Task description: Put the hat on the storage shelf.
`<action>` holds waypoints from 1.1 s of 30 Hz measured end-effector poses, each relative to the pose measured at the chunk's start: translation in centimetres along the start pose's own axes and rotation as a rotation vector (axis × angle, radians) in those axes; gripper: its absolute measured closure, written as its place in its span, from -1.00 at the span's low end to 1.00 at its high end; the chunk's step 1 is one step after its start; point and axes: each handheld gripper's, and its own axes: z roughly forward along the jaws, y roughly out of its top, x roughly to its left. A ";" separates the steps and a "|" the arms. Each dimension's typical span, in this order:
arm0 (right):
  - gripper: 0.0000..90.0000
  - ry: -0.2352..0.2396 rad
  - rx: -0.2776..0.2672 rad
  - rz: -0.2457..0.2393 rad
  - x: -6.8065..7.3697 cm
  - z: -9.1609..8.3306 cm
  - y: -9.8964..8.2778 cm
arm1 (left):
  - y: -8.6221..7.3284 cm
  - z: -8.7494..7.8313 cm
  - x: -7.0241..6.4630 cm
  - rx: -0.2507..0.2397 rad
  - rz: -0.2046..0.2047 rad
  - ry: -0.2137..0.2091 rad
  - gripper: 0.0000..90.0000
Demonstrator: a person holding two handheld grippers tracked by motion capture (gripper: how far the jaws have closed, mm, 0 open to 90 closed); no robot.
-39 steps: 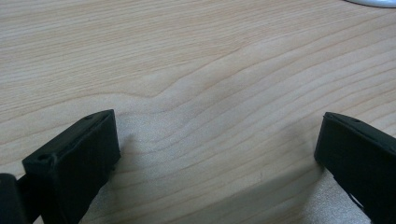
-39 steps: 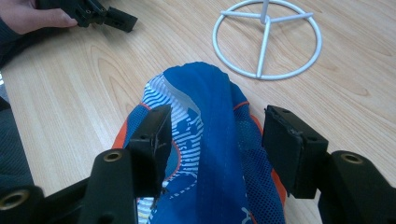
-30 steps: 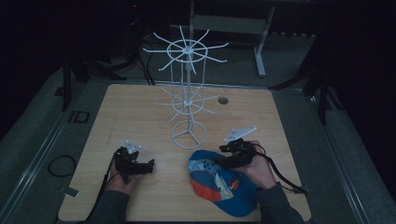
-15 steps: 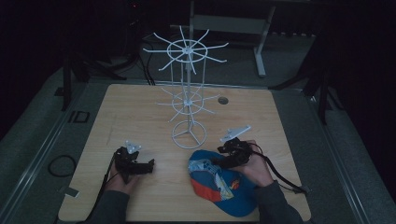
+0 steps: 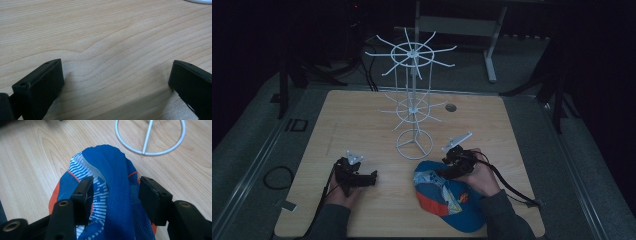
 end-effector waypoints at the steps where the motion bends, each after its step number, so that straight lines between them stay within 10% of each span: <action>1: 0.00 -0.001 0.003 0.000 0.0 0.1 0.1 | 0.0 0.0 0.0 0.000 0.000 0.000 -1.00; 33: 0.13 0.025 0.138 0.016 -0.3 2.3 0.2 | 0.0 0.0 0.0 0.000 0.000 0.000 -1.00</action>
